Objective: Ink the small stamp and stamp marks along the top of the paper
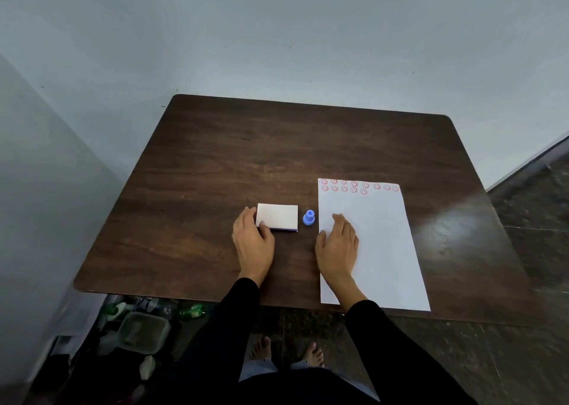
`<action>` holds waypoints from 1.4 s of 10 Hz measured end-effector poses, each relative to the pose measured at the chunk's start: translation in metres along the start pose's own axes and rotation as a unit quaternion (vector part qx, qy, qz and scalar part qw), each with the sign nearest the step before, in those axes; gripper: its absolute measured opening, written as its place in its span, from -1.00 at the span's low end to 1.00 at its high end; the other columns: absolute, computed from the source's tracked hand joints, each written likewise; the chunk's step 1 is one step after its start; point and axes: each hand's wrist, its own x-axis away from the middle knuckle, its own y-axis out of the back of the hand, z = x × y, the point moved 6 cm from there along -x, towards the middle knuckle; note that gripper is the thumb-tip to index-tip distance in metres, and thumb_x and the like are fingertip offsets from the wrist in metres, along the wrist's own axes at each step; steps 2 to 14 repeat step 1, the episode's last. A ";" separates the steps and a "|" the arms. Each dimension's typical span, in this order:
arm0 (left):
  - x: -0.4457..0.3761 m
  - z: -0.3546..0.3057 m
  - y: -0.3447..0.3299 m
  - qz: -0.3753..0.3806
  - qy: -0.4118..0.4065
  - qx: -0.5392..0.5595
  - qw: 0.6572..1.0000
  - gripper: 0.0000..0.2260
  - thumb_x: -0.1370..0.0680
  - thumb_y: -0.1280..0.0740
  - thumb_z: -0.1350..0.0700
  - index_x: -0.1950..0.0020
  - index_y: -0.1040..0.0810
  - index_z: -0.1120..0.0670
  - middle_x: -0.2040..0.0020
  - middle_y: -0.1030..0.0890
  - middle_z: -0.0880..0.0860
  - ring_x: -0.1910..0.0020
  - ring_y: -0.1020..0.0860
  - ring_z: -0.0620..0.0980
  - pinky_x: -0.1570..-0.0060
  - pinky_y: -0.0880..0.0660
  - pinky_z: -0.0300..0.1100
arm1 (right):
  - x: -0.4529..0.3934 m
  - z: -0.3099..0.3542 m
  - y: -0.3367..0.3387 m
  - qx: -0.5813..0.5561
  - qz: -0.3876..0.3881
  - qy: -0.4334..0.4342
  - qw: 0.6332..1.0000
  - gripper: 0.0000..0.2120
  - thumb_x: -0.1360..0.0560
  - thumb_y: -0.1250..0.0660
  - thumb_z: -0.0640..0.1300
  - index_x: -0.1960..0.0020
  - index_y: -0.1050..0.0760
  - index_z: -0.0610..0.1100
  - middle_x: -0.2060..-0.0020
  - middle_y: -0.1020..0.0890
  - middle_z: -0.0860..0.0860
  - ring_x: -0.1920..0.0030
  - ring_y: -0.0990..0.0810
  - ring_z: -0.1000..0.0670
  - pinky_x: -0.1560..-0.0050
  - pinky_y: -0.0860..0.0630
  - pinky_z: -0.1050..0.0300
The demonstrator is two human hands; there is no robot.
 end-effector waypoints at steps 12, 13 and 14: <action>0.015 -0.010 -0.004 -0.041 -0.103 -0.069 0.991 -0.52 -0.60 -0.15 0.17 -0.51 -0.14 0.14 -0.55 -0.14 0.15 -0.55 -0.06 0.10 -0.50 0.03 -0.03 | 0.004 0.004 0.008 -0.021 -0.057 0.044 0.997 -0.55 -0.56 -0.19 -0.09 -0.42 -0.22 -0.14 -0.47 -0.27 -0.11 -0.48 -0.19 -0.11 -0.46 -0.13 0.00; 0.015 -0.010 -0.004 -0.041 -0.103 -0.069 0.991 -0.52 -0.60 -0.15 0.17 -0.51 -0.14 0.14 -0.55 -0.14 0.15 -0.55 -0.06 0.10 -0.50 0.03 -0.03 | 0.004 0.004 0.008 -0.021 -0.057 0.044 0.997 -0.55 -0.56 -0.19 -0.09 -0.42 -0.22 -0.14 -0.47 -0.27 -0.11 -0.48 -0.19 -0.11 -0.46 -0.13 0.00; 0.015 -0.010 -0.004 -0.041 -0.103 -0.069 0.991 -0.52 -0.60 -0.15 0.17 -0.51 -0.14 0.14 -0.55 -0.14 0.15 -0.55 -0.06 0.10 -0.50 0.03 -0.03 | 0.004 0.004 0.008 -0.021 -0.057 0.044 0.997 -0.55 -0.56 -0.19 -0.09 -0.42 -0.22 -0.14 -0.47 -0.27 -0.11 -0.48 -0.19 -0.11 -0.46 -0.13 0.00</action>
